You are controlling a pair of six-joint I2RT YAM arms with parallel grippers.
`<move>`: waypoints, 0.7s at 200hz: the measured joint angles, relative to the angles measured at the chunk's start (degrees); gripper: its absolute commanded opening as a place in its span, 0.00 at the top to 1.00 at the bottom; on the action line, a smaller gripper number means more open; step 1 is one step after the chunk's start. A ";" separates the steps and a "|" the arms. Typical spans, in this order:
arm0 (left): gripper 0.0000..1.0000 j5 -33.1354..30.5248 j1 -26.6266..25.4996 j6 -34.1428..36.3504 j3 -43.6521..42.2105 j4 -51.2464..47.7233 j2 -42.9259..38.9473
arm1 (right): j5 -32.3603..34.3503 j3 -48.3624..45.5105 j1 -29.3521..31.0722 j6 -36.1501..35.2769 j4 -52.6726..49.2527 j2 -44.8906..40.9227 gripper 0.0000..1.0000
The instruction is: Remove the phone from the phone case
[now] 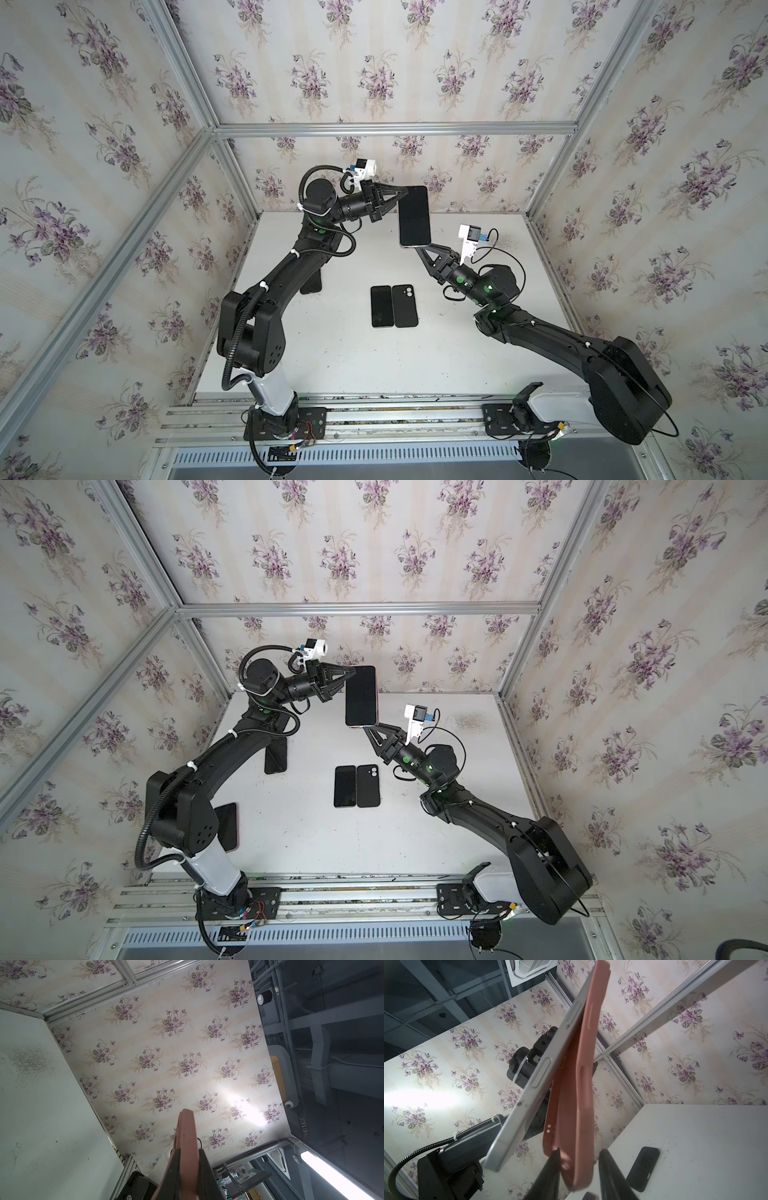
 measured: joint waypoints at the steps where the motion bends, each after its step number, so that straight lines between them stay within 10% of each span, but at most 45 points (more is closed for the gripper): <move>1: 1.00 0.02 0.00 0.00 -0.02 0.00 0.00 | -0.02 0.00 -0.07 0.04 0.00 0.00 0.67; 140: 1.00 0.59 -0.31 0.85 -3.02 -0.04 0.02 | 1.14 -0.04 -2.95 4.55 0.87 -0.07 0.92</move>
